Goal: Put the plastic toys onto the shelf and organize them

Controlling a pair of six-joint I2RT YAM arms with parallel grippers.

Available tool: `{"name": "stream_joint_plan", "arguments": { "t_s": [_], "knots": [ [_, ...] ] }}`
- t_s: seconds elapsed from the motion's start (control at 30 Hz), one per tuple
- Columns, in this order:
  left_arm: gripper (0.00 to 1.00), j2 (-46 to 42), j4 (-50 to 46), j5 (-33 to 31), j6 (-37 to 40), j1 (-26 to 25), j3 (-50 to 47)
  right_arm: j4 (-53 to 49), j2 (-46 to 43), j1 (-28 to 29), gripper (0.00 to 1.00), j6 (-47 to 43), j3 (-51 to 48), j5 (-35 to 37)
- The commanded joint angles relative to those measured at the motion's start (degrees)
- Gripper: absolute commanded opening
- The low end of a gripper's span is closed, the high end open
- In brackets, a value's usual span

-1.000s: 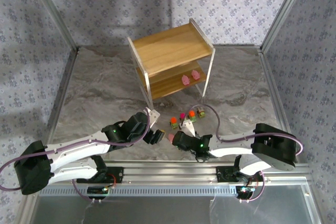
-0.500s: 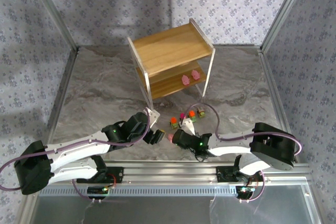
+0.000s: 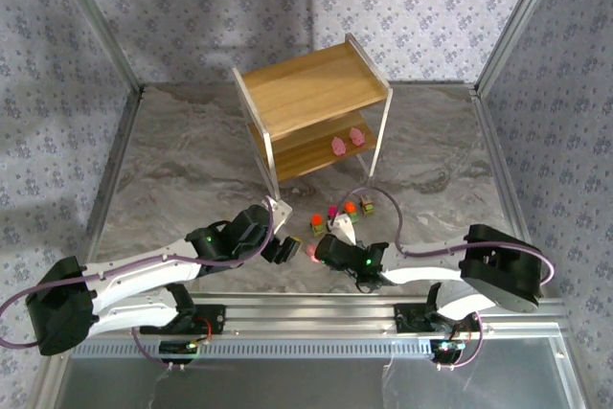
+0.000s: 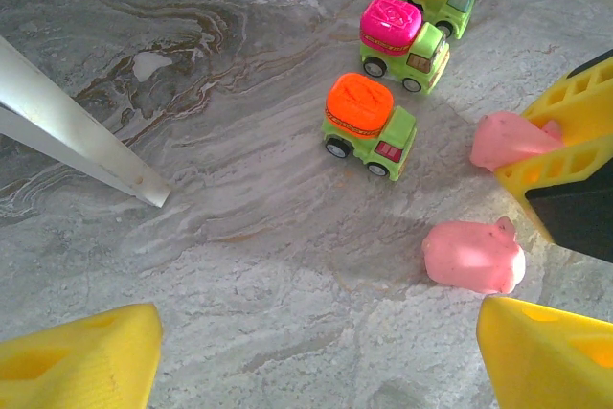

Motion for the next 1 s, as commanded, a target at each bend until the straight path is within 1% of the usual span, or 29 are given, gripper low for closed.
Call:
{"name": "stream_joint_plan", "arguments": {
  "t_s": [0.0,0.27,0.53,0.67,0.77,0.97],
  "knots": [
    [0.85,0.5,-0.8,-0.4,1.0,0.0,1.5,-1.5,-2.1,-0.3,0.32,-0.3,-0.1,0.5],
    [0.85,0.6,-0.8,-0.3,1.0,0.0,1.5,-5.1,-5.5,-0.3,0.30,-1.2,1.5,1.6],
    [0.85,0.5,-0.7,-0.1,1.0,0.0,1.5,-8.5,-8.1,-1.3,0.30,-4.0,4.7,2.2],
    [0.86,0.4,-0.7,0.0,1.0,0.0,1.5,-10.2,-8.1,-4.1,0.28,-5.9,7.5,0.4],
    [0.85,0.4,-0.7,0.1,1.0,0.0,1.4,-11.5,-8.1,-5.1,0.28,-7.1,10.0,0.5],
    [0.85,0.4,-0.7,0.1,1.0,0.0,1.4,-12.5,-8.3,-7.6,0.28,-12.8,14.2,0.2]
  ]
}}
